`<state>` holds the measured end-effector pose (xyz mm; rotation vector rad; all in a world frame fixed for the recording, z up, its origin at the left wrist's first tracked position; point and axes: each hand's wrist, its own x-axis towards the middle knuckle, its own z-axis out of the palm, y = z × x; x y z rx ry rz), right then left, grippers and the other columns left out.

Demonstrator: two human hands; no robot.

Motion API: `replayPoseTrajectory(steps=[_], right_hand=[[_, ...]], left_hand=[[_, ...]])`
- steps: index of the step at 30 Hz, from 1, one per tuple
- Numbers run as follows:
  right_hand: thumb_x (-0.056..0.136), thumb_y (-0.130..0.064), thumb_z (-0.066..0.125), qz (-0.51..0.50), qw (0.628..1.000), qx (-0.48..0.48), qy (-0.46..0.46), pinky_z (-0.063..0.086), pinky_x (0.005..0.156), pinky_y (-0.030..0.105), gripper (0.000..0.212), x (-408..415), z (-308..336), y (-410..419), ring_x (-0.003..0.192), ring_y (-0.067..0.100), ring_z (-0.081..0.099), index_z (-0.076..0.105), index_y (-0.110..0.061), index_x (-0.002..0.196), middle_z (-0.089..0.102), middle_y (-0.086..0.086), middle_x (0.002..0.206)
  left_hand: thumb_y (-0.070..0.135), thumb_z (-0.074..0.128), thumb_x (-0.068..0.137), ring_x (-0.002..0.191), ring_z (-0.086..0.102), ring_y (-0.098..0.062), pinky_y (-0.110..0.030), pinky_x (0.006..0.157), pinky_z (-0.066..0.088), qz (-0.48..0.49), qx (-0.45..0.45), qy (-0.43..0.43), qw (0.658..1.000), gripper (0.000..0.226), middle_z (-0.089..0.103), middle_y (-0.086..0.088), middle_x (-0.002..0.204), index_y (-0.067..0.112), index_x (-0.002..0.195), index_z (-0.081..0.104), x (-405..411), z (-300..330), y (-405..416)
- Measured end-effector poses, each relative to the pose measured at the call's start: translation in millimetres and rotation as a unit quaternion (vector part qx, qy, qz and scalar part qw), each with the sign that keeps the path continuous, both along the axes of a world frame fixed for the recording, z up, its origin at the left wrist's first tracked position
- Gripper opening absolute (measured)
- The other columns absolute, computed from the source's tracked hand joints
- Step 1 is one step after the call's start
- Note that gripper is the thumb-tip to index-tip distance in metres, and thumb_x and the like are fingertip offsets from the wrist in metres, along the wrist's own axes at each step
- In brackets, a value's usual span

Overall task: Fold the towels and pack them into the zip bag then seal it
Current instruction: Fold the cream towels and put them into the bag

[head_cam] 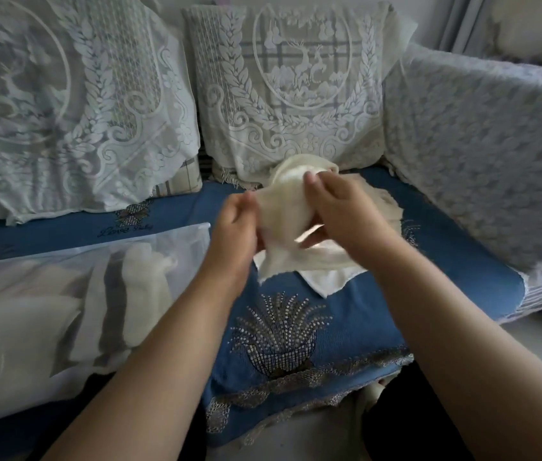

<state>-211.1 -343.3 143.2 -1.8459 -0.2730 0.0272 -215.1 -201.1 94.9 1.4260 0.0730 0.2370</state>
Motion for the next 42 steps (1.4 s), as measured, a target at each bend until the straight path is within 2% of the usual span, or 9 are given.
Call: replayPoseTrajectory(steps=[6, 11, 13, 16, 21, 26, 32, 38, 42], right_hand=[[0.103, -0.016, 0.035, 0.098, 0.986, 0.086, -0.107, 0.060, 0.073, 0.039, 0.030, -5.5, -19.1, 12.8, 0.082, 0.023, 0.069, 0.059, -0.003, 0.113, 0.068, 0.013, 0.096], [0.086, -0.040, 0.064, -0.135, 0.951, 0.118, -0.253, 0.051, 0.078, 0.024, 0.038, 3.9, -40.0, 7.4, 0.091, 0.009, 0.058, 0.045, -0.024, 0.115, 0.055, -0.004, 0.106], [0.072, -0.060, 0.069, -0.018, 0.984, 0.121, -0.126, 0.049, 0.093, 0.025, 0.068, 9.6, -42.5, 0.5, 0.115, 0.010, 0.056, 0.042, -0.024, 0.124, 0.055, -0.001, 0.127], [0.071, -0.039, 0.072, 0.187, 0.973, 0.050, 0.126, 0.057, 0.078, 0.027, 0.048, 7.6, -47.6, -7.5, 0.097, 0.017, 0.070, 0.062, -0.012, 0.109, 0.074, 0.004, 0.104], [0.074, -0.024, 0.072, 0.151, 0.949, 0.083, 0.264, 0.059, 0.075, 0.039, 0.040, 5.7, -59.1, -14.1, 0.091, 0.028, 0.071, 0.064, -0.002, 0.107, 0.074, 0.013, 0.100], [0.088, -0.040, 0.063, -0.043, 0.948, 0.117, 0.293, 0.058, 0.070, 0.039, 0.046, 17.7, -70.1, -11.2, 0.089, 0.029, 0.069, 0.056, -0.003, 0.116, 0.070, 0.016, 0.103], [0.090, -0.036, 0.060, -0.120, 0.964, -0.005, 0.236, 0.054, 0.067, 0.035, 0.047, 26.9, -99.6, 19.5, 0.088, 0.027, 0.061, 0.048, -0.007, 0.125, 0.060, 0.011, 0.110], [0.087, -0.027, 0.063, -0.031, 0.969, 0.011, 0.243, 0.056, 0.083, 0.047, 0.043, 35.1, -102.9, 64.2, 0.095, 0.033, 0.065, 0.052, -0.004, 0.121, 0.065, 0.017, 0.111], [0.088, -0.032, 0.061, 0.022, 0.975, -0.033, 0.220, 0.055, 0.081, 0.038, 0.045, 40.6, -105.8, 96.0, 0.095, 0.029, 0.064, 0.055, -0.003, 0.122, 0.063, 0.015, 0.115]], left_hand=[[0.028, 0.055, 0.093, 0.107, 0.066, -0.030, -0.039, 0.088, 0.053, -0.122, -0.034, -0.099, 0.987, 0.037, 0.068, -0.019, 0.113, 0.002, 0.120, 0.059, -11.4, 10.1, 4.4], [0.021, 0.048, 0.099, 0.098, 0.070, -0.023, -0.036, 0.078, 0.057, -0.088, -0.091, -0.030, 0.992, 0.021, 0.072, -0.007, 0.103, 0.014, 0.114, 0.061, -13.4, 9.9, 14.1], [0.022, 0.048, 0.098, 0.097, 0.070, -0.024, -0.034, 0.076, 0.057, -0.091, -0.103, -0.025, 0.990, 0.025, 0.072, -0.009, 0.104, 0.011, 0.118, 0.060, -15.5, 14.1, 18.7], [0.024, 0.051, 0.097, 0.094, 0.071, -0.020, -0.032, 0.073, 0.057, -0.060, -0.133, -0.026, 0.989, 0.025, 0.072, -0.008, 0.102, 0.009, 0.115, 0.061, -13.7, 19.4, 27.8], [0.037, 0.048, 0.098, 0.100, 0.065, -0.021, -0.040, 0.084, 0.055, 0.035, 0.015, 0.058, 0.998, 0.028, 0.066, -0.005, 0.114, 0.015, 0.114, 0.057, 0.4, 9.3, 59.8], [0.057, 0.050, 0.089, 0.138, 0.030, -0.031, -0.047, 0.107, 0.033, 0.084, 0.584, 0.172, 0.789, 0.074, 0.030, -0.007, 0.153, 0.017, 0.146, 0.025, 5.1, -27.6, 95.0], [0.025, 0.054, 0.087, 0.141, 0.015, -0.036, -0.046, 0.106, 0.031, 0.035, 0.700, 0.251, 0.667, 0.087, 0.003, -0.011, 0.158, 0.020, 0.152, -0.004, -5.2, -49.5, 92.8], [0.015, 0.048, 0.089, 0.094, 0.061, -0.034, -0.033, 0.072, 0.040, 0.128, 0.670, 0.218, 0.698, 0.023, 0.065, -0.014, 0.103, 0.007, 0.104, 0.063, -11.3, -45.3, 124.1], [0.023, 0.048, 0.093, 0.076, 0.063, -0.028, -0.036, 0.070, 0.052, 0.150, 0.505, 0.164, 0.834, 0.022, 0.065, -0.006, 0.079, 0.011, 0.086, 0.064, -16.2, -41.1, 134.8]])
